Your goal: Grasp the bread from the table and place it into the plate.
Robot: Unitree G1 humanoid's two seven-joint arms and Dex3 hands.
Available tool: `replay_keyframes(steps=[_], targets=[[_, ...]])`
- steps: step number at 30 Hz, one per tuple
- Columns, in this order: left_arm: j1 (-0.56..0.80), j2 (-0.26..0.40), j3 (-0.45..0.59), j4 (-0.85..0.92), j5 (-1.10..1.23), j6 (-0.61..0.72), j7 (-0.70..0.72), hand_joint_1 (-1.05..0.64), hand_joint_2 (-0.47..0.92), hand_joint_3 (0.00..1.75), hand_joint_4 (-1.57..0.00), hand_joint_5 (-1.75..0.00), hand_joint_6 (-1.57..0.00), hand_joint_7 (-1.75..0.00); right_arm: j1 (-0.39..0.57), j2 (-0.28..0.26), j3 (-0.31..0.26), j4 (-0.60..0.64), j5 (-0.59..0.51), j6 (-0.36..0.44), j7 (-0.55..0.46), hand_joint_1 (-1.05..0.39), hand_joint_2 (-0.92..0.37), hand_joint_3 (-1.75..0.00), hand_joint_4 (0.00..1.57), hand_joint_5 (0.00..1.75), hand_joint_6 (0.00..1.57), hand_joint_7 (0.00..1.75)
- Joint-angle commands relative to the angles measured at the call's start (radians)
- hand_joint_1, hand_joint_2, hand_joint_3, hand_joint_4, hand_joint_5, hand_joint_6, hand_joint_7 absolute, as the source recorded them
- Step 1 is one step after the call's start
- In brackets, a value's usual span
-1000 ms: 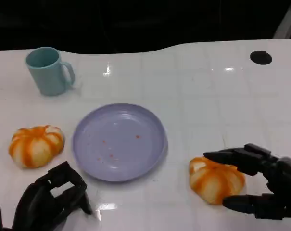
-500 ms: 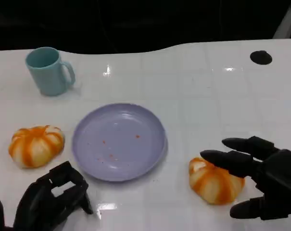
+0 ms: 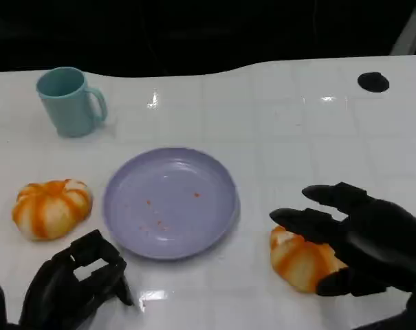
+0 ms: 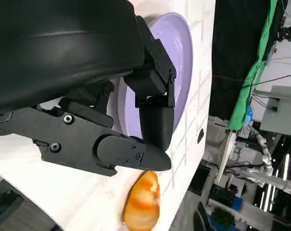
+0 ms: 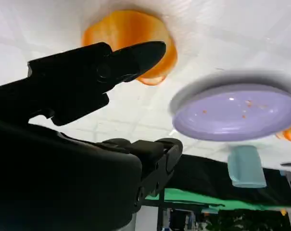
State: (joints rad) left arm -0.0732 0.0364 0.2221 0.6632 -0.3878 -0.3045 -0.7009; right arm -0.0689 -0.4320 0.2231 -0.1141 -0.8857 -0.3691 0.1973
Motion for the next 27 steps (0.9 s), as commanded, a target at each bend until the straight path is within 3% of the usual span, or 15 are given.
replay_keyframes(steps=[1,7,27], targets=[[0.013,0.006,0.004,0.005,-0.003,0.013,0.004,-0.5,0.92,0.16,-0.77,-1.69,-0.7,-1.41,-0.046,-0.015,0.036,0.039,-0.03,0.035,-0.013,-0.58,-0.82,0.0,0.13,0.25,0.35,0.02],[0.014,0.005,0.006,0.002,-0.004,0.016,0.002,-0.5,0.92,0.16,-0.77,-1.69,-0.7,-1.4,-0.079,-0.023,0.076,0.062,-0.035,0.076,0.022,-0.52,-0.78,0.0,0.14,0.23,0.36,0.01],[0.027,0.006,0.004,-0.025,-0.003,0.029,0.007,-0.51,0.92,0.15,-0.78,-1.69,-0.71,-1.4,-0.116,-0.057,0.173,0.106,-0.061,0.186,0.128,-0.53,-0.82,-0.01,0.17,0.15,0.36,0.01]])
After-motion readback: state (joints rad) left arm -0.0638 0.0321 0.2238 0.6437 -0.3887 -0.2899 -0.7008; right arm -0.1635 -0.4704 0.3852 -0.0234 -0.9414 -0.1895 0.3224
